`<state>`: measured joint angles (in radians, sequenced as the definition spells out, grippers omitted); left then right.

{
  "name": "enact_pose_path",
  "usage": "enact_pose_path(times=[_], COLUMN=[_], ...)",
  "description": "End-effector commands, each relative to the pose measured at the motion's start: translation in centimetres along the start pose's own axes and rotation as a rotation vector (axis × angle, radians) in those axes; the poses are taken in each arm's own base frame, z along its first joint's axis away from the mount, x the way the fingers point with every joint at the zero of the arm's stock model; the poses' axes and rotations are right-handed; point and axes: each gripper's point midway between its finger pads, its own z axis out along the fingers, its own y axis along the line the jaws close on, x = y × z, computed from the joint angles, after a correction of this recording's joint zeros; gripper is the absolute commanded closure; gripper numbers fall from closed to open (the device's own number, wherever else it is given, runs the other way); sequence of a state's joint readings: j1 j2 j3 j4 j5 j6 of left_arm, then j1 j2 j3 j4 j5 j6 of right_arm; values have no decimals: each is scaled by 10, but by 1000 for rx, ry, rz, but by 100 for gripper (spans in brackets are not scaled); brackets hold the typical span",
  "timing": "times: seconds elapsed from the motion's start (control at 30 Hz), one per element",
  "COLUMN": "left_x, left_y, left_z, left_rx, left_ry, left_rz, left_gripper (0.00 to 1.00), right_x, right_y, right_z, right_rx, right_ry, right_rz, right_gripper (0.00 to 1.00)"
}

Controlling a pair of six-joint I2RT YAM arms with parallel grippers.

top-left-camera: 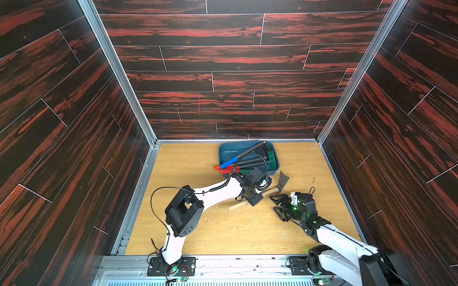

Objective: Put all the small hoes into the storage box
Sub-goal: Pick up the hoe from the center of the board.

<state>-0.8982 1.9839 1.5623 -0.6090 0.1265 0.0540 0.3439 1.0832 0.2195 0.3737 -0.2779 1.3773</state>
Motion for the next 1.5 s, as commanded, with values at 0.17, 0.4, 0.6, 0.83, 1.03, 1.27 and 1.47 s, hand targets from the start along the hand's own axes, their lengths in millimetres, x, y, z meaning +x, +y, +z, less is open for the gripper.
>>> enact_pose_path(times=[0.17,0.4,0.6,0.83,1.03,1.27,1.47], left_x=[-28,-29,-31,-29,-26,-23,-21], left_y=[-14,-23,-30,-37,-41,-41,-45], left_z=[0,6,9,13,16,15,13], left_rx=[29,45,54,68,78,76,94], left_ry=[-84,-78,-80,-80,-76,-73,-75], left_rz=[-8,-10,-11,-14,-17,-20,-20], left_gripper=[100,100,100,100,100,100,100], right_x=[-7,-11,-15,-15,-16,-17,-17], right_y=[13,15,21,23,23,24,30], right_z=[15,28,37,40,38,36,31], right_rx=[-85,-109,-155,-201,-220,-209,-197], right_ry=[-19,-29,-31,-30,-39,-54,-67], right_rz=[56,80,95,105,93,63,13], right_gripper=[26,29,37,52,71,81,85])
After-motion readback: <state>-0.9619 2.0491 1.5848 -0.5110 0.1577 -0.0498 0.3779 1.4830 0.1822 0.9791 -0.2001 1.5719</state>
